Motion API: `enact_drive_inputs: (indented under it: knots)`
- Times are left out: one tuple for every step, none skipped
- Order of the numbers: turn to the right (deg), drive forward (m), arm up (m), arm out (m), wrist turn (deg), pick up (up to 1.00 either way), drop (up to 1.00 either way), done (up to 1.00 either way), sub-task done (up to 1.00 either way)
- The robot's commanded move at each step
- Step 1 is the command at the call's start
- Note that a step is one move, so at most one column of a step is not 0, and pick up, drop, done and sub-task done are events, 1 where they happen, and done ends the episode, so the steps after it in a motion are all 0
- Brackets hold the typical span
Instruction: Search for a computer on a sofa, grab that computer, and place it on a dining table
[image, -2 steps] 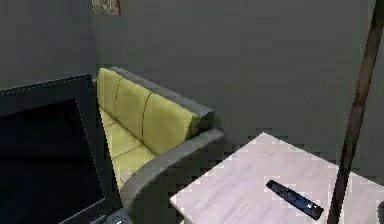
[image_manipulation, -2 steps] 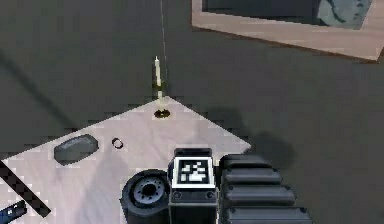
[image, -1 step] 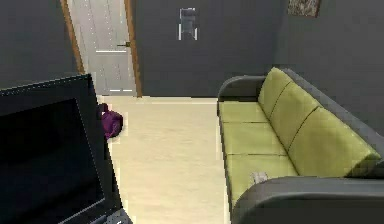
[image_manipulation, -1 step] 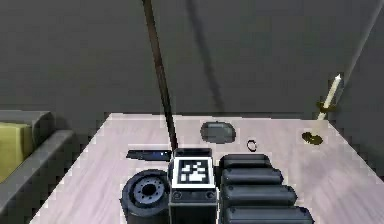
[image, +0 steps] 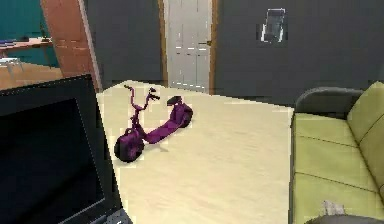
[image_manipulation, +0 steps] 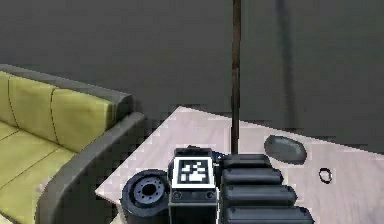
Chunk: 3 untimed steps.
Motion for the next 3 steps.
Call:
enact_drive_inputs:
  knots:
    - [45.0,0.0,0.0,0.0,0.0,0.0,0.0,0.0,0.0]
    - [3.0,0.0,0.0,0.0,0.0,0.0,0.0,0.0,0.0]
    - [0.0,0.0,0.0,0.36,0.0,0.0,0.0,0.0,0.0]
